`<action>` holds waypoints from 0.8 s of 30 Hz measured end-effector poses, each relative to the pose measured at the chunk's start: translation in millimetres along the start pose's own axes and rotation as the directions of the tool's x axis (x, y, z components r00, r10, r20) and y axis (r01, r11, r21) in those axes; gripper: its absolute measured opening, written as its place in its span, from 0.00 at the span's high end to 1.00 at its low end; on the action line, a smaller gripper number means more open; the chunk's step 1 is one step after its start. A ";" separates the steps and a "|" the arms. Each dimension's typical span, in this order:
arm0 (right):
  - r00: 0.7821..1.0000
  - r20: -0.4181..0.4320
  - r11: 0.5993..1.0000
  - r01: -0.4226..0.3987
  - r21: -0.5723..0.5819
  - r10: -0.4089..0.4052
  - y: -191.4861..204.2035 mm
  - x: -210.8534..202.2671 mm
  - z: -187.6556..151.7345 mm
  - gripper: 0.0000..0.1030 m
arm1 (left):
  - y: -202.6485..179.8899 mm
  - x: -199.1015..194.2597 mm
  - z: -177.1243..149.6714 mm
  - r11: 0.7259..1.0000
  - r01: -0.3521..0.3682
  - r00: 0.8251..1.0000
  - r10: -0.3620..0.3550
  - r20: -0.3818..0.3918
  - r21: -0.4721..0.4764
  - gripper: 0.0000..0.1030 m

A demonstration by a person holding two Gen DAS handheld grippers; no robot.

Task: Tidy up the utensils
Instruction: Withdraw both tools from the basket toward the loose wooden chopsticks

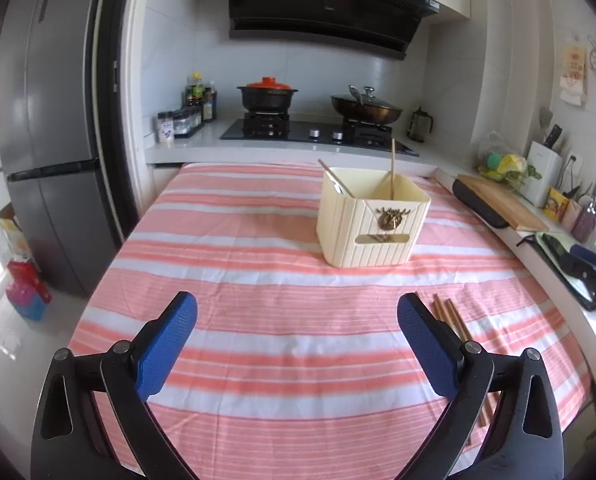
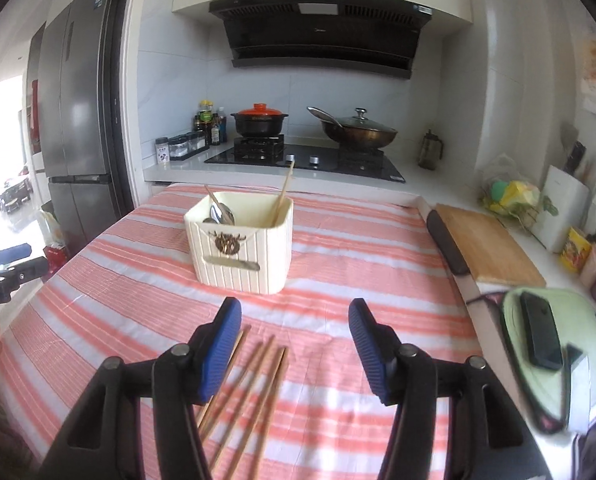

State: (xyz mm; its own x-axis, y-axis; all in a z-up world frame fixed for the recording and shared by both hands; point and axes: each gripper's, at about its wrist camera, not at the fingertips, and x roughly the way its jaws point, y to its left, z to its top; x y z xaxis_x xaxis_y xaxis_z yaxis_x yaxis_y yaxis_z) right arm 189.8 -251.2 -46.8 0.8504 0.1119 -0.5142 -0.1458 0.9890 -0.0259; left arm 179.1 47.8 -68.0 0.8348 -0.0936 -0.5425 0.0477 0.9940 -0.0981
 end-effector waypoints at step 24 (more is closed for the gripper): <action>0.993 0.120 1.000 0.016 -0.011 -0.015 29.2 -106.3 -112.6 0.19 | -56.9 -81.1 -81.0 0.989 0.103 0.993 -0.097 -0.062 0.110 0.00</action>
State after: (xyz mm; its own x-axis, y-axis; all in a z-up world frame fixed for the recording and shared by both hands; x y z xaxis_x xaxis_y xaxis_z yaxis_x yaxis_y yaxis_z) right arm 38.2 -245.2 -89.4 0.9071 0.1080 -0.4068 -0.1376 0.9895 -0.0441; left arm 64.3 -5.7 -86.0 0.7908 -0.1929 -0.5808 0.1937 0.9791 -0.0616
